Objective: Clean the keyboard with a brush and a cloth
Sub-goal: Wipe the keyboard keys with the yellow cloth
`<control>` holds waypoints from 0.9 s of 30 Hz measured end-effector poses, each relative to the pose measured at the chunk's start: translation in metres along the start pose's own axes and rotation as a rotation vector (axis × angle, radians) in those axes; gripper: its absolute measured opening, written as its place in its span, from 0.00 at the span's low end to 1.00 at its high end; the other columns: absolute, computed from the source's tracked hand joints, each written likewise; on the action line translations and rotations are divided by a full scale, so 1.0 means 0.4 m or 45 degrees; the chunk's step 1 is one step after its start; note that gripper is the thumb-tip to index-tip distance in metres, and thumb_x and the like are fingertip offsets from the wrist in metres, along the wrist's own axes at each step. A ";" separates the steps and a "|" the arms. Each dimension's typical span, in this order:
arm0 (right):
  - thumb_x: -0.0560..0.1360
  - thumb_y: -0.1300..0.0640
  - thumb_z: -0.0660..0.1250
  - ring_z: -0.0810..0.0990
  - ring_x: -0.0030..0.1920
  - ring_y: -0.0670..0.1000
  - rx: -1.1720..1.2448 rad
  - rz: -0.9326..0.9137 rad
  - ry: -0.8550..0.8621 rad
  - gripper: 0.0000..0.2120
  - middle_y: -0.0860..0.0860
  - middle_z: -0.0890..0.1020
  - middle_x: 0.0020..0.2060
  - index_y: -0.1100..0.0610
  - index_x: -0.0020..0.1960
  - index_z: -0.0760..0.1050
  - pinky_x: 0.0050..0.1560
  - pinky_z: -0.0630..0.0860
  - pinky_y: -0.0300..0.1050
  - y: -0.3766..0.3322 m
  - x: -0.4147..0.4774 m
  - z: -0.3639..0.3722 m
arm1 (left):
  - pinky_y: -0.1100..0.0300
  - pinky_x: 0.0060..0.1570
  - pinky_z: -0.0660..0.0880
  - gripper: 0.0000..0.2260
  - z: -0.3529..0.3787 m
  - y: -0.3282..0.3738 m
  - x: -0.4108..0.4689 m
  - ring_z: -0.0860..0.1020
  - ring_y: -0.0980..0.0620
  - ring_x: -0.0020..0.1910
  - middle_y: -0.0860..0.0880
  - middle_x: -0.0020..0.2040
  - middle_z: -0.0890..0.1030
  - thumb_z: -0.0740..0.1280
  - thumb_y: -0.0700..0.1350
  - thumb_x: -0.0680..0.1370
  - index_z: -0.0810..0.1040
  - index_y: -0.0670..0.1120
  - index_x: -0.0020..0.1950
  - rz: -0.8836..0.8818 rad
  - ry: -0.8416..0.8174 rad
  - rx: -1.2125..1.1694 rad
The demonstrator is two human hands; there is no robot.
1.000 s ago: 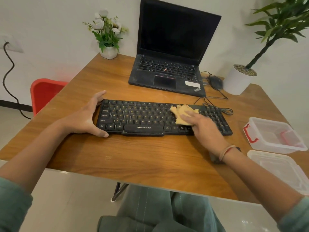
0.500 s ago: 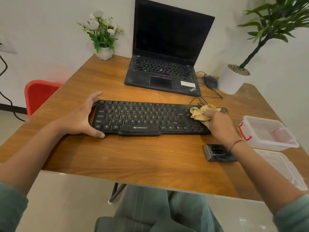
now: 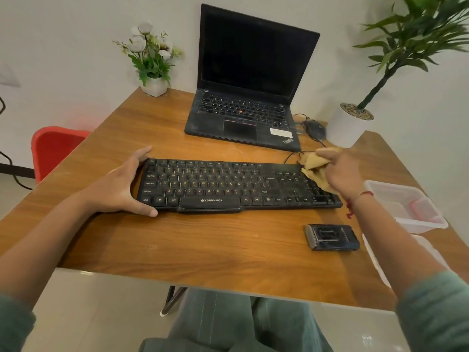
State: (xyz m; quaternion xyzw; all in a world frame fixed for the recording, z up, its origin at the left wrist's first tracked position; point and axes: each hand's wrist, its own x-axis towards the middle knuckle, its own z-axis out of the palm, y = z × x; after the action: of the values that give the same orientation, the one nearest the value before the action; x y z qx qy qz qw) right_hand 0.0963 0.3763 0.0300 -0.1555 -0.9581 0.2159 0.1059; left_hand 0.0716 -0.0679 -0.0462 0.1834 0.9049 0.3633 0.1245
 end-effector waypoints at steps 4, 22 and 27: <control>0.77 0.69 0.55 0.78 0.56 0.57 -0.130 -0.001 -0.177 0.24 0.57 0.77 0.63 0.52 0.68 0.73 0.53 0.73 0.46 -0.033 -0.038 0.085 | 0.47 0.72 0.60 0.56 0.004 0.004 -0.002 0.61 0.51 0.73 0.51 0.76 0.59 0.75 0.75 0.45 0.45 0.77 0.65 0.005 0.037 0.008; 0.78 0.67 0.57 0.75 0.62 0.60 -0.361 0.049 -0.244 0.21 0.59 0.77 0.63 0.53 0.68 0.73 0.63 0.70 0.50 0.016 -0.091 0.020 | 0.54 0.69 0.60 0.53 0.007 -0.003 0.005 0.61 0.57 0.69 0.53 0.75 0.60 0.77 0.68 0.48 0.48 0.75 0.64 0.047 0.036 0.014; 0.77 0.70 0.55 0.78 0.57 0.53 -0.235 -0.233 -0.356 0.23 0.54 0.77 0.61 0.54 0.67 0.73 0.55 0.73 0.43 -0.093 -0.219 0.061 | 0.57 0.67 0.60 0.52 0.007 -0.014 0.011 0.62 0.59 0.68 0.59 0.69 0.60 0.79 0.66 0.47 0.51 0.75 0.63 0.067 0.034 -0.034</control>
State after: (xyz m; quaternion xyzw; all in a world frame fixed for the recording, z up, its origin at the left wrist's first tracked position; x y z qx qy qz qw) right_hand 0.1617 0.3049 0.0130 -0.0453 -0.9894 0.1362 -0.0237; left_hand 0.0673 -0.0681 -0.0526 0.2006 0.8965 0.3809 0.1051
